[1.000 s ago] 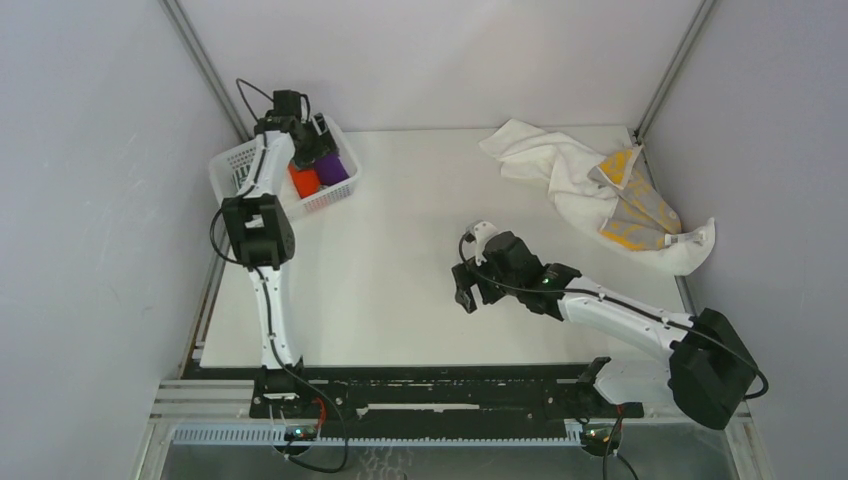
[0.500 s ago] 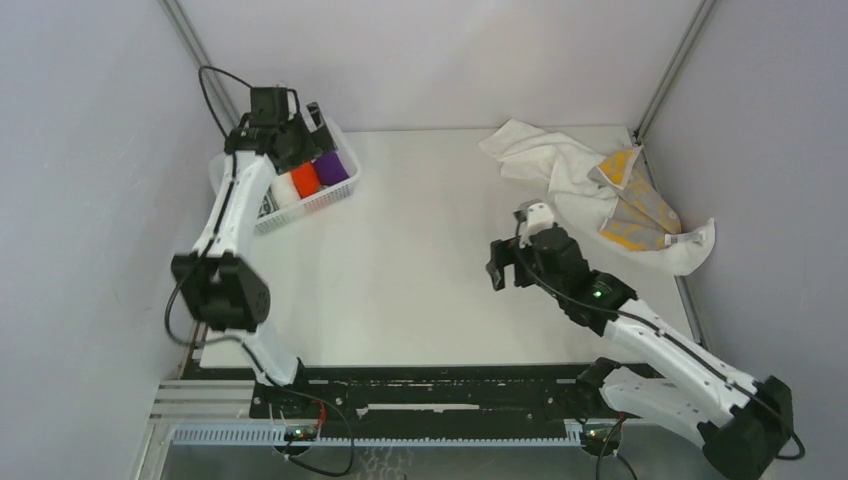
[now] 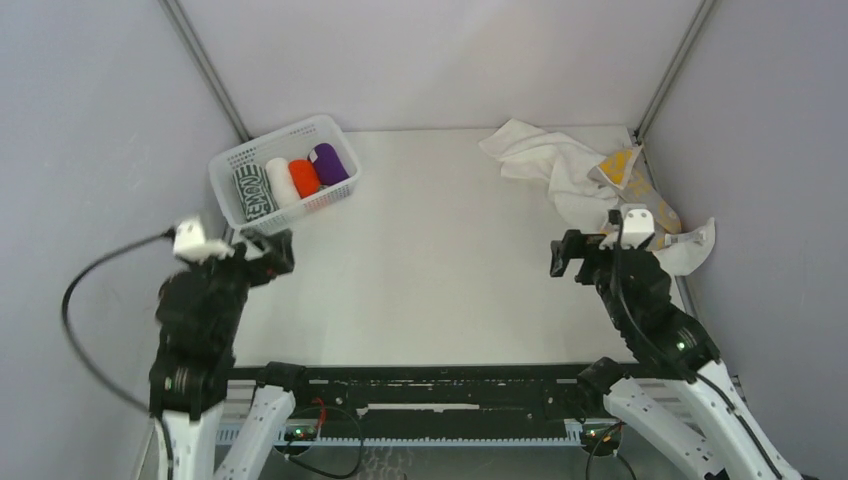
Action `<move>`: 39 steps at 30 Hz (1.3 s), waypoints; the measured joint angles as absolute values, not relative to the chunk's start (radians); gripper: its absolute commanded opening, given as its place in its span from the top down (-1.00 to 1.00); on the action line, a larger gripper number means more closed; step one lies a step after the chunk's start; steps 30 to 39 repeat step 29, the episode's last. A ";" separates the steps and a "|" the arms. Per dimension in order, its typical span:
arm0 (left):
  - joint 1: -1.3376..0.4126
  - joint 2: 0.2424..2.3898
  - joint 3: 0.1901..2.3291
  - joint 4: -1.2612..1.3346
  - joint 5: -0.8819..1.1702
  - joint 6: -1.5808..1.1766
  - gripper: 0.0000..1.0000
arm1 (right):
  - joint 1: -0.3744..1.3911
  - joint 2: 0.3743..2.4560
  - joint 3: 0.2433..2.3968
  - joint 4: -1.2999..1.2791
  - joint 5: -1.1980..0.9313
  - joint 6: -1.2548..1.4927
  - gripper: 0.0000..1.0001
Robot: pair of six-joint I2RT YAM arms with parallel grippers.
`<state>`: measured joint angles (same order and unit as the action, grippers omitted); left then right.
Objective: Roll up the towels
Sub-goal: Reset both arms
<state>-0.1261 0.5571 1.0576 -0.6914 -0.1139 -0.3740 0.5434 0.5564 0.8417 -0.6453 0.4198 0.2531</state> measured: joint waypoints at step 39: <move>-0.126 0.104 0.700 -0.577 -0.310 -0.302 -1.00 | 0.455 0.283 0.749 -0.646 0.600 0.206 -1.00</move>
